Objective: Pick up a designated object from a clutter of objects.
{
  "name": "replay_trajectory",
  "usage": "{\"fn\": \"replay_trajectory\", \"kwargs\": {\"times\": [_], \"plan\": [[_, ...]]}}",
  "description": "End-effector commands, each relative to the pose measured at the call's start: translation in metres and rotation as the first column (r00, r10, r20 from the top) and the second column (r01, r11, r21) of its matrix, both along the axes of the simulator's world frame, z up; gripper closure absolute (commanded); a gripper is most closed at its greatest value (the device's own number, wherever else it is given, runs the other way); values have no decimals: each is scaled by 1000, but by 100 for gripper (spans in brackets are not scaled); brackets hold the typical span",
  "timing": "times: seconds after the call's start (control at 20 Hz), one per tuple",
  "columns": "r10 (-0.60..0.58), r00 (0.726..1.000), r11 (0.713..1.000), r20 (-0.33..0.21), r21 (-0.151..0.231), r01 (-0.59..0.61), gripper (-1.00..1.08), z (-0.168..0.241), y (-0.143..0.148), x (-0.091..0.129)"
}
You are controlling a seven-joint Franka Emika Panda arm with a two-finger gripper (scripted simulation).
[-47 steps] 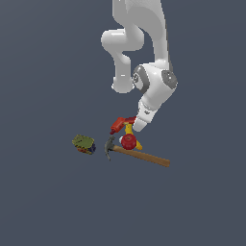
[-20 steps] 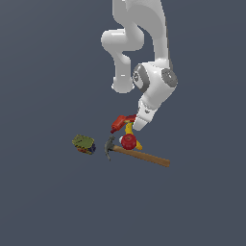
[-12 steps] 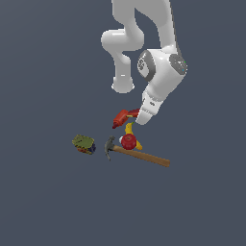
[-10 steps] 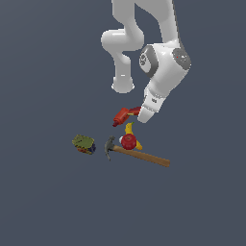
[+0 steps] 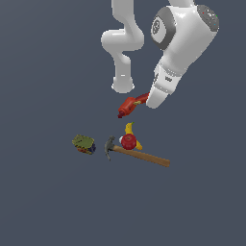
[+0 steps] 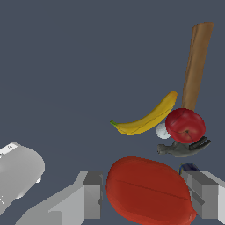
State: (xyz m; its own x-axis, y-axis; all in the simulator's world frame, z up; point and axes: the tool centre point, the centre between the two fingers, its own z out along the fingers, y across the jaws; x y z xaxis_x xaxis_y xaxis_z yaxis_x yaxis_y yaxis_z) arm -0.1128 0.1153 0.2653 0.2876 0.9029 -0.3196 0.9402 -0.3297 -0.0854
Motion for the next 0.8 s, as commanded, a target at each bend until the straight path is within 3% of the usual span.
{"fn": "replay_trajectory", "kwargs": {"times": [0.0, 0.35, 0.75], "plan": [[0, 1000, 1000, 2, 0, 0, 108, 26, 5, 3], [-1, 1000, 1000, 3, -3, 1, 108, 83, 18, 13], [-2, 1000, 1000, 4, -5, 2, 108, 119, 26, 20]]}}
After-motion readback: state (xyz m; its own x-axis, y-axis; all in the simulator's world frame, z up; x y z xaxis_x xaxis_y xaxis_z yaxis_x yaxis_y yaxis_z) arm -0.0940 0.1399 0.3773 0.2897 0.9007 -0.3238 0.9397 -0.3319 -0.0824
